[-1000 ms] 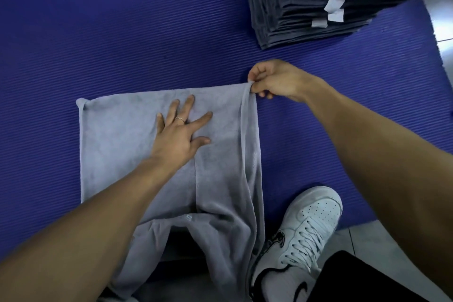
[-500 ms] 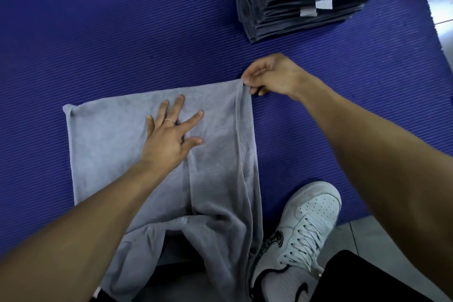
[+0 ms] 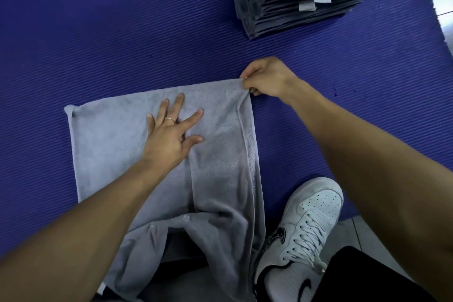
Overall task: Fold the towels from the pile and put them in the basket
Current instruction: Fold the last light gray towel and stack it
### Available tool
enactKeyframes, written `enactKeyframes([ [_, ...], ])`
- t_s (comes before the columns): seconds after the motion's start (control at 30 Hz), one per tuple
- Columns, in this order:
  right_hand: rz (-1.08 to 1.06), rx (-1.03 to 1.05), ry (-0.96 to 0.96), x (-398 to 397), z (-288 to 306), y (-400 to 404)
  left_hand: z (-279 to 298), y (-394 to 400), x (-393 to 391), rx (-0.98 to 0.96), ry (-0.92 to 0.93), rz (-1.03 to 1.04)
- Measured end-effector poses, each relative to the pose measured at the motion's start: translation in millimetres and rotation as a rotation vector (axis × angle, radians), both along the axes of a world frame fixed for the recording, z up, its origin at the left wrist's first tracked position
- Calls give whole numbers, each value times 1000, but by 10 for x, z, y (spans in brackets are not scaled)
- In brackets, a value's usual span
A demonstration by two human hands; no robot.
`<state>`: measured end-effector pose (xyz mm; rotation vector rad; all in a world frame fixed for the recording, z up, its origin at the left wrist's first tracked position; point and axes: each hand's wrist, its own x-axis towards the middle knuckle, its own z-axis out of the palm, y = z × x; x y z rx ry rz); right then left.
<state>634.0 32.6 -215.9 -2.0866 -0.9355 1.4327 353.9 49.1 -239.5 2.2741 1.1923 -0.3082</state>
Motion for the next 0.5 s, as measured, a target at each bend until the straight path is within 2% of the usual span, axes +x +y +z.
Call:
enactKeyframes([
  [0.07, -46, 29, 132, 119, -9, -89, -4, 0, -2, 0, -2, -1],
  [0.17, -49, 72, 195, 161, -33, -159, -10, 3, -5, 4, -8, 0],
  [0.33, -2, 58, 166, 98, -27, -122, -17, 4, -6, 5, -17, 1],
  [0.5, -111, 84, 116, 108, -62, -114, -32, 2, -17, 2, -28, 1],
])
